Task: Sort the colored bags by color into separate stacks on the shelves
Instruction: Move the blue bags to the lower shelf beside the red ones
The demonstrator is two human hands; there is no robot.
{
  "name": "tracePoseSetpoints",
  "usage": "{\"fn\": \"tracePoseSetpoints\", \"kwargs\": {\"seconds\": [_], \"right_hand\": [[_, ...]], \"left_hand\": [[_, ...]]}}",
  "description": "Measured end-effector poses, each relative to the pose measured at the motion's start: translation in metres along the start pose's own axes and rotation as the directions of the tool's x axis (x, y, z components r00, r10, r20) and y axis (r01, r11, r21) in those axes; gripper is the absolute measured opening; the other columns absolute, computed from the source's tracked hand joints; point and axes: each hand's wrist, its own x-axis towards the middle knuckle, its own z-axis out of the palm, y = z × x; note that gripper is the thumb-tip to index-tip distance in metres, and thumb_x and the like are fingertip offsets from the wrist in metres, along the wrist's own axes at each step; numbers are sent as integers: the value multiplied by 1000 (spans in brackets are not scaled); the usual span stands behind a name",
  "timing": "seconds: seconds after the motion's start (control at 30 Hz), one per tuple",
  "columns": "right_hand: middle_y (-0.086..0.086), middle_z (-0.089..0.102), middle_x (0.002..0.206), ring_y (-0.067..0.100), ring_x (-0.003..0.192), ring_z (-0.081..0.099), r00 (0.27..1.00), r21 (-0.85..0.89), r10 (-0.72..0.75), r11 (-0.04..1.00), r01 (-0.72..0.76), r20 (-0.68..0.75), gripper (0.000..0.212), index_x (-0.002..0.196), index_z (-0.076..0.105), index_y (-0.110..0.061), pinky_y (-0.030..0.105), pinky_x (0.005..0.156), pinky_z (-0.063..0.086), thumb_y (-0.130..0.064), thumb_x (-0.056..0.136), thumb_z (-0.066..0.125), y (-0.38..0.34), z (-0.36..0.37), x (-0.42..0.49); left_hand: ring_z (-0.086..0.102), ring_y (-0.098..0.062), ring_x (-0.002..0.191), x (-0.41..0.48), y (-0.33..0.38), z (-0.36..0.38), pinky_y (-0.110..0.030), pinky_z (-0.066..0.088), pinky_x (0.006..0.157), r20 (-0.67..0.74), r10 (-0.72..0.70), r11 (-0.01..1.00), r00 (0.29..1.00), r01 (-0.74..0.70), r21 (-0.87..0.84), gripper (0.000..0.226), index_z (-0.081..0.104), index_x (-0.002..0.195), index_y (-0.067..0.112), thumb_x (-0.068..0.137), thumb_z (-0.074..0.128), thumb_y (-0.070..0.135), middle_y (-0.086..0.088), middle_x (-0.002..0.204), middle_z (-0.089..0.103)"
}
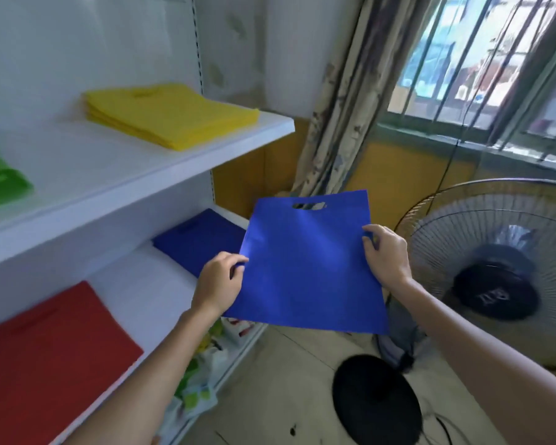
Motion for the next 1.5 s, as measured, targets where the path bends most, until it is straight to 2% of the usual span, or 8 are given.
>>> {"fn": "tracePoseSetpoints", "kwargs": {"seconds": [0.37, 0.5, 0.63, 0.93, 1.13, 1.27, 1.37, 1.5], "right_hand": [[9, 58, 126, 25, 111, 55, 959, -76, 24, 997, -3, 283, 38, 128, 55, -6, 29, 95, 41, -2, 91, 47, 29, 143, 92], [10, 58, 124, 25, 111, 53, 955, -21, 20, 1000, -14, 296, 33, 124, 58, -5, 30, 93, 41, -2, 93, 45, 35, 184, 121], [8, 50, 133, 26, 120, 48, 926, 4, -81, 996, 85, 369, 39, 131, 50, -7, 35, 100, 38, -9, 92, 47, 30, 229, 152], [9, 43, 138, 24, 121, 48, 652, 233, -483, 870, 435, 584, 38, 132, 48, -5, 28, 96, 41, -3, 95, 44, -8, 364, 247], [10, 24, 151, 27, 134, 28, 480, 196, -571, 755, 626, 666, 53, 145, 24, -4, 35, 109, 31, -13, 96, 41, -12, 437, 271], [4, 11, 155, 30, 136, 20, 355, 32, -427, 675, 737, 832, 54, 148, 14, -13, 43, 106, 29, -28, 99, 32, 1, 464, 268], [9, 16, 153, 32, 134, 24, 382, 5, -416, 682, 732, 825, 51, 147, 19, -13, 44, 104, 30, -28, 99, 32, 0, 468, 267], [16, 26, 147, 33, 129, 30, 434, 63, -490, 715, 697, 756, 49, 143, 28, -9, 44, 100, 35, -21, 96, 39, -15, 456, 263]], "left_hand": [[56, -11, 80, 56, -98, 77, -13, 40, 75, 106, -236, 970, 966, 241, -40, 24, 66, 108, 10, 88, 54, 7, -2, 108, 63], [48, 0, 69, 76, -116, 90, 0, 34, 68, 60, -292, 955, 955, 294, -38, 24, 66, 108, 10, 88, 54, 4, 1, 100, 60], [49, -4, 70, 89, -135, 98, -9, 37, 72, -49, -403, 915, 914, 402, -34, 23, 66, 107, 10, 87, 57, 4, 6, 91, 54], [52, -10, 63, 116, -178, 123, 1, 39, 66, -387, -554, 804, 737, 595, -19, 14, 72, 91, 6, 83, 63, -1, -5, 92, 62], [59, -22, 93, 130, -206, 152, -22, 45, 82, -463, -621, 686, 632, 724, 68, 21, 67, 105, 8, 87, 58, 5, -7, 107, 63], [41, -29, 119, 132, -213, 174, -34, 36, 100, -378, -779, 465, 501, 865, 189, 39, 51, 129, 17, 90, 53, 18, -9, 131, 49], [43, -27, 121, 134, -208, 175, -31, 37, 100, -315, -847, 441, 428, 897, 30, 44, 42, 137, 19, 93, 48, 18, -12, 137, 40], [42, -23, 125, 133, -193, 164, -28, 36, 101, -226, -861, 475, 456, 879, -37, 55, 26, 145, 18, 95, 48, 20, -9, 141, 37]]}}
